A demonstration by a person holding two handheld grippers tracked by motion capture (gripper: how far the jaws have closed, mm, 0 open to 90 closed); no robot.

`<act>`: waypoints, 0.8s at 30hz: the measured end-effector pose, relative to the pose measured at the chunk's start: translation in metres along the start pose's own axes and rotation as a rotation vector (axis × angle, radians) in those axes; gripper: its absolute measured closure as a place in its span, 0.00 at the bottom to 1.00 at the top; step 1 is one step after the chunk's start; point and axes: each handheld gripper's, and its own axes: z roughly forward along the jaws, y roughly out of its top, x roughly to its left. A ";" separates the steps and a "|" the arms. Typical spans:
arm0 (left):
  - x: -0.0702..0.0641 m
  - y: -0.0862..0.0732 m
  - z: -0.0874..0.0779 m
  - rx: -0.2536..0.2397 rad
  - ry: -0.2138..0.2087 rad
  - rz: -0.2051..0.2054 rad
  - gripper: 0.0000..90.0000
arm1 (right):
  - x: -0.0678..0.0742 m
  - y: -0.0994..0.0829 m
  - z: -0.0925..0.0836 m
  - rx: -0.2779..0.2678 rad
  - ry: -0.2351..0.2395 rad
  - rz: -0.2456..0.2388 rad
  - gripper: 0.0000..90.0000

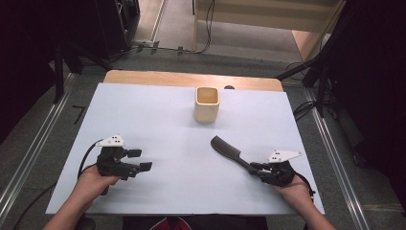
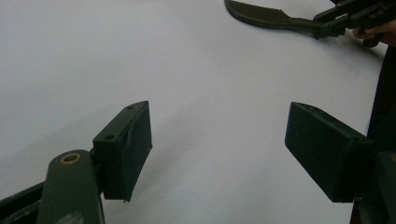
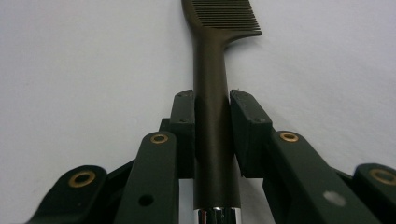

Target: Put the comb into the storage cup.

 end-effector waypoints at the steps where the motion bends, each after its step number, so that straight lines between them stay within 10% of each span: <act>1: 0.000 0.000 0.000 -0.001 -0.001 0.000 0.27 | 0.000 0.000 0.000 0.002 0.001 0.001 0.78; 24: 0.005 0.000 -0.001 -0.006 0.006 -0.031 0.28 | 0.013 0.035 -0.007 -0.097 0.052 0.015 0.78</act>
